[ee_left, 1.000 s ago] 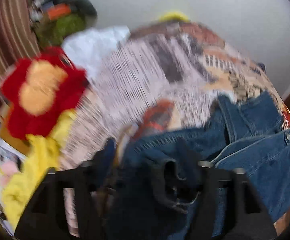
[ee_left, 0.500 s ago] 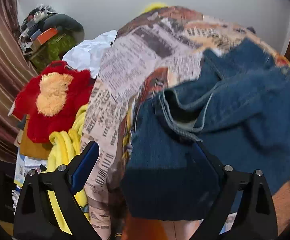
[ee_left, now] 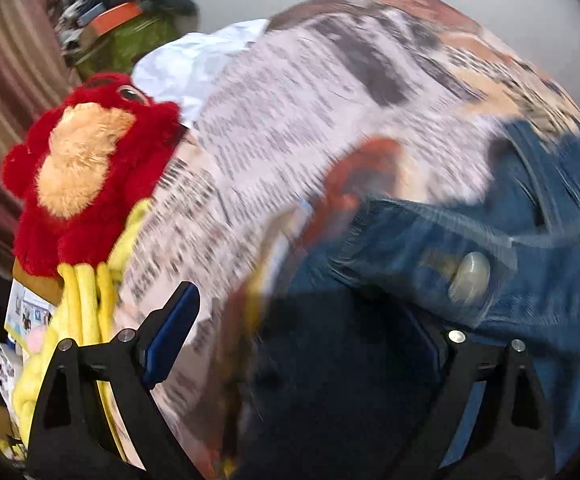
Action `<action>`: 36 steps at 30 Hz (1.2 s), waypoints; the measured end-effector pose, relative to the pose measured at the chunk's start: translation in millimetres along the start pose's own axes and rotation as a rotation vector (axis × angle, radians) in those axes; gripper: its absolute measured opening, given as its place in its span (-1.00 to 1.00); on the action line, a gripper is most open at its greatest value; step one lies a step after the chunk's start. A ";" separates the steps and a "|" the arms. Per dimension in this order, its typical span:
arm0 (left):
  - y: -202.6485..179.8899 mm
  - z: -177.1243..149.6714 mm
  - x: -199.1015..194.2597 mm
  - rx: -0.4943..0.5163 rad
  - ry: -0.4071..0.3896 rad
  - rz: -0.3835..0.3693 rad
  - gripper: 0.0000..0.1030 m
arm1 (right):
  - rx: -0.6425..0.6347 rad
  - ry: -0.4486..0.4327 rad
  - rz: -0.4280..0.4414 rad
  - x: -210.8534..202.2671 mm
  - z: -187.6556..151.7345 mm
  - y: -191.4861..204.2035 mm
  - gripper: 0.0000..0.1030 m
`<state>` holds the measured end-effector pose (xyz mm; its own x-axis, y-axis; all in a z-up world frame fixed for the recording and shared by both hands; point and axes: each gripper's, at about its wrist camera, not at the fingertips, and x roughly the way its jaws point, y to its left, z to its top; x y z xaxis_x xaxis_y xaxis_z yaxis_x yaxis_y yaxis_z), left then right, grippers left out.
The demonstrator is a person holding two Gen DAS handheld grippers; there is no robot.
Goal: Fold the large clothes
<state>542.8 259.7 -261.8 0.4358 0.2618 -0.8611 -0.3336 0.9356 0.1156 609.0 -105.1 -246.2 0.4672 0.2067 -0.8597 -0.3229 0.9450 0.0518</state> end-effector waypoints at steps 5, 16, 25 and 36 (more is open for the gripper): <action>25.1 12.6 8.9 -0.107 0.004 -0.031 0.86 | 0.032 -0.065 -0.042 -1.8 7.2 -15.8 -0.68; 70.2 -12.0 -9.3 -0.058 -0.010 0.126 0.72 | -0.092 -0.013 -0.337 -11.0 -16.0 -32.7 -0.68; 19.9 -27.9 -89.2 0.119 -0.152 -0.045 0.72 | 0.023 -0.070 0.022 -78.0 -20.3 -7.7 -0.67; -80.6 -61.6 -94.4 0.281 -0.105 -0.313 0.74 | -0.172 0.061 0.163 -50.9 -45.4 101.8 -0.67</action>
<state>477.0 144.9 -220.3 0.5669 -0.0354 -0.8230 0.0625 0.9980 0.0001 515.0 -30.9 -220.2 0.3488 0.3323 -0.8763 -0.5280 0.8422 0.1092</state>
